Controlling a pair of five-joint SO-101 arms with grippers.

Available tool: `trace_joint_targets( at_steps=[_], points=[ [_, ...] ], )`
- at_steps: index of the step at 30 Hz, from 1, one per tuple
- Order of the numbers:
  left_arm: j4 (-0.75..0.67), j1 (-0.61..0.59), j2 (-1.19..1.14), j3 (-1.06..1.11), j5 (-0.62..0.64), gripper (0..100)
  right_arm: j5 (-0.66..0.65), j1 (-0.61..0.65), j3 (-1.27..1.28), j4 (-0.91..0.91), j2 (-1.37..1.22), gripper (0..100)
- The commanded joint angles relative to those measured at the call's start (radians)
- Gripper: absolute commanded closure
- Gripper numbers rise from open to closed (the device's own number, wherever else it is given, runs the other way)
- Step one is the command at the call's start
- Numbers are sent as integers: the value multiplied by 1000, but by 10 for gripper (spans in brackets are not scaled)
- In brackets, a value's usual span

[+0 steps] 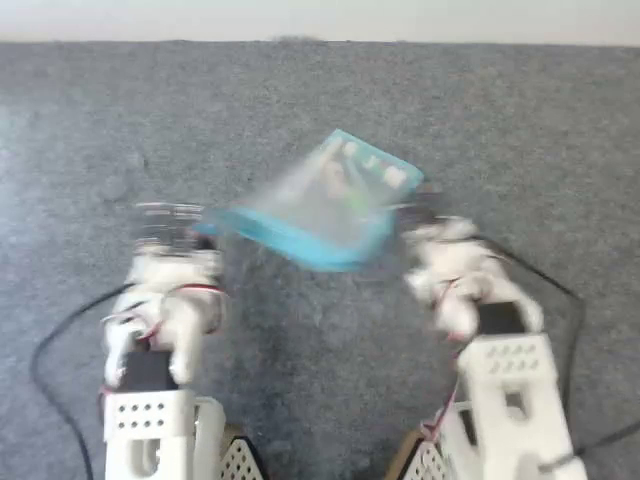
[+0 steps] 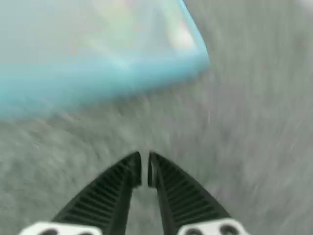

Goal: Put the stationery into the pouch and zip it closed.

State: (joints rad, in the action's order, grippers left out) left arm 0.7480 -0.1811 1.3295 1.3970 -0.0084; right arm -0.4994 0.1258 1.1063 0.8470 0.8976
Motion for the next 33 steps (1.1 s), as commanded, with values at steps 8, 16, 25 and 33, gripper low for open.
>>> trace_joint_targets(
  at_steps=[8, 16, 25, 33],
  points=[
    [23, 124, 2, -19, -40, 736, 129, -61, -60, 48, 18, 731],
    [26, 347, 3, 73, -186, 740, 135, 44, -11, 42, 18, 745],
    [74, 437, 3, 76, -239, 694, 176, 145, 49, 1, 18, 743],
    [-74, 333, 3, 87, -26, 754, 181, 196, 152, -162, 25, 746]
  ],
)
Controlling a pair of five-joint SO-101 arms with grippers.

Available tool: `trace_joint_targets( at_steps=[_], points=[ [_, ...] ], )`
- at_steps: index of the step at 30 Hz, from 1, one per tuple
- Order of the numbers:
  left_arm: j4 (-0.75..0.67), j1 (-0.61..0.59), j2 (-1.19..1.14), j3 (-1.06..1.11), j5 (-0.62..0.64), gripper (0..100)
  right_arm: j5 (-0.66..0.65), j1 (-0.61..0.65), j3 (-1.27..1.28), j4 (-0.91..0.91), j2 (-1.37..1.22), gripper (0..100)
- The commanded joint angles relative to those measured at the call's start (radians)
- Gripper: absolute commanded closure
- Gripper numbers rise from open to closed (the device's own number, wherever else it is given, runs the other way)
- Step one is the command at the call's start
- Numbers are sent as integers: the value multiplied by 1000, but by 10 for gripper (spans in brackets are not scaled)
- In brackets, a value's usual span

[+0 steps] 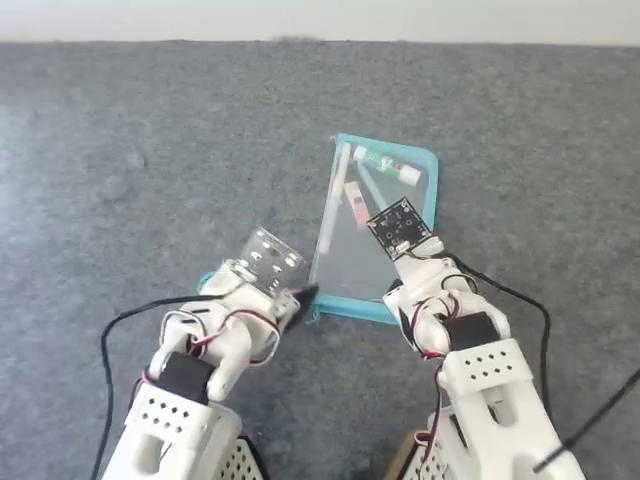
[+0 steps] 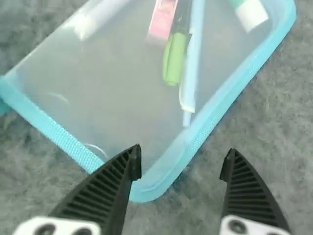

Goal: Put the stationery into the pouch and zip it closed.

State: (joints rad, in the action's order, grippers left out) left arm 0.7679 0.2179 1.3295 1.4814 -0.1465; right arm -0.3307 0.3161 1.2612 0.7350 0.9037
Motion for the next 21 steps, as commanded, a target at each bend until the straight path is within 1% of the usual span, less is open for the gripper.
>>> trace_joint_targets(
  at_steps=[1, 3, 6, 8, 12, 15, 21],
  points=[
    [-115, -94, 3, 7, 138, 754, 12, 5, -3, -47, 22, 747],
    [-127, -138, 5, 5, 152, 754, 12, 7, -11, -22, 38, 791],
    [-109, -204, 48, -27, 152, 754, 14, 7, -11, 21, 113, 931],
    [-80, -230, 130, -28, 155, 754, 40, 7, 3, 44, 193, 998],
    [5, -232, 353, 39, 155, 754, 78, 5, 83, 61, 384, 943],
    [5, -232, 514, 133, 153, 754, 77, 8, 169, 59, 542, 923],
    [-132, -235, 457, 203, 153, 754, 75, 7, 324, 59, 871, 919]
  ],
)
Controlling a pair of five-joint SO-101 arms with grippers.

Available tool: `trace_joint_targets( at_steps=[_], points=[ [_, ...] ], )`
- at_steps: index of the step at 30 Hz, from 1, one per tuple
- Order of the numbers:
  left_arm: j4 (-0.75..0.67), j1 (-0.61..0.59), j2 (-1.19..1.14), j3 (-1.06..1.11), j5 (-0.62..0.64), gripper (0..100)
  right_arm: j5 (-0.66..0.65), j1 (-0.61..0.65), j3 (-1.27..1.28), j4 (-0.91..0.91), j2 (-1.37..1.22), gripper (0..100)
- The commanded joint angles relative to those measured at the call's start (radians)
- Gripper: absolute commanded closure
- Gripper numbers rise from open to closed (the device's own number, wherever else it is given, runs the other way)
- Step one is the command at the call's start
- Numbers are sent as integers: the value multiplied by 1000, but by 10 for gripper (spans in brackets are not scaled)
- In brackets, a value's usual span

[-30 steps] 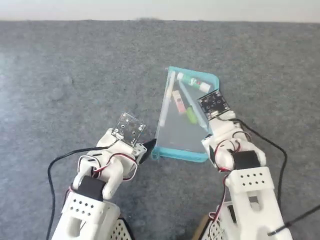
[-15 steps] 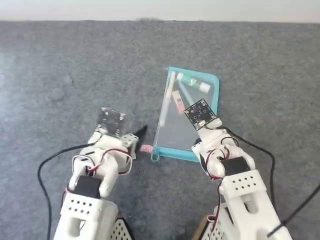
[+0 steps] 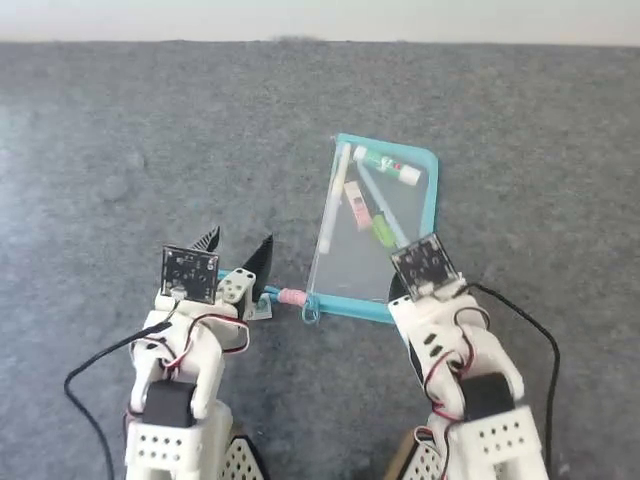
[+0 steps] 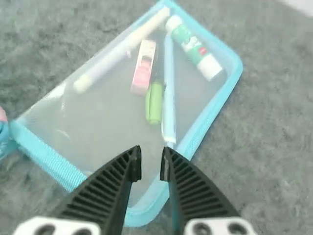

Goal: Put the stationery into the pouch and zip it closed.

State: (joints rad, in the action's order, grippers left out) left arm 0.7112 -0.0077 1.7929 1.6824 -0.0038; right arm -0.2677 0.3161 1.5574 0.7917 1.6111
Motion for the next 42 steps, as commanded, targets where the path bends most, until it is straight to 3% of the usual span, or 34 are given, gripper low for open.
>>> trace_joint_targets(
  at_steps=[1, 8, 11, 23, 30, 42],
  points=[
    [-78, -12, -6, 2, 11, 754, 12, 7, 54, 4, 206, 919],
    [-64, -14, -12, 2, 11, 754, 11, 5, 78, 12, 180, 919],
    [18, -8, -8, 2, 11, 754, 12, 5, 129, 24, 191, 921],
    [356, -15, -8, 2, 9, 754, 12, 5, 124, 460, 202, 922],
    [539, -14, -6, 2, 12, 754, 14, 8, 124, 518, 202, 922],
    [537, -12, 3, 2, 12, 754, 14, 8, 124, 518, 202, 922]
  ],
)
